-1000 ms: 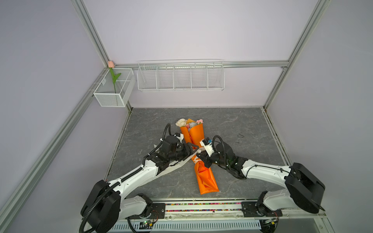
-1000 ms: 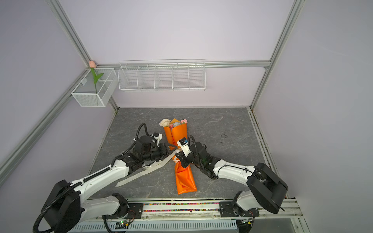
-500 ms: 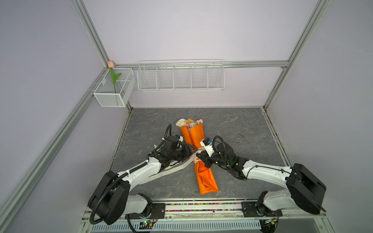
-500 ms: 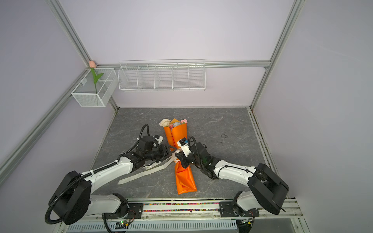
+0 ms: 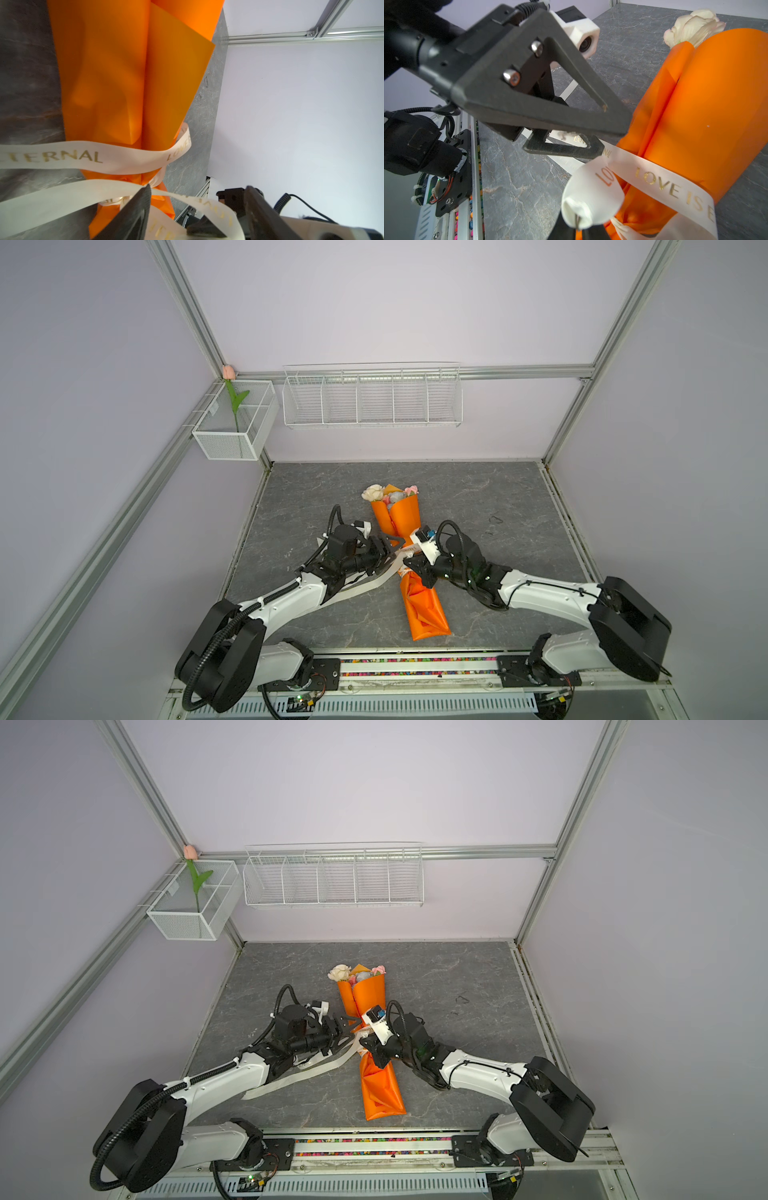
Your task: Tie the bouquet of fake flowers
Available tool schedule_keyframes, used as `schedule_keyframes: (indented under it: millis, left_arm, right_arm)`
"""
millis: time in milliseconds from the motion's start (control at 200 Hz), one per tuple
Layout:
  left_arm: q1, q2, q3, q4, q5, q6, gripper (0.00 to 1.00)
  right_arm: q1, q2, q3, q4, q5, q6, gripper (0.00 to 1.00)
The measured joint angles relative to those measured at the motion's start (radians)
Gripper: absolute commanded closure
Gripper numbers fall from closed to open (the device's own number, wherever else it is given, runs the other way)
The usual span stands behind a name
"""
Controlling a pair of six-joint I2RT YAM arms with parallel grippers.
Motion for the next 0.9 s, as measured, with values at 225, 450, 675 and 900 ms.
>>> schedule_keyframes:
  millis: [225, 450, 675, 900]
  left_arm:
    - [0.000, 0.064, -0.006, 0.079, 0.049, -0.054, 0.41]
    - [0.000, -0.006, -0.034, 0.036, 0.034, -0.069, 0.31]
    - [0.000, -0.089, -0.055, -0.038, 0.029, -0.087, 0.29]
    - [0.000, -0.014, -0.048, -0.023, 0.053, -0.123, 0.43]
  right_arm:
    - [0.000, 0.000, 0.002, -0.023, -0.010, -0.022, 0.89]
    - [0.000, 0.000, 0.011, -0.033, -0.002, -0.041, 0.89]
    - [0.000, 0.000, 0.022, -0.040, -0.015, -0.076, 0.89]
    - [0.000, -0.004, 0.028, -0.070, -0.058, -0.122, 0.89]
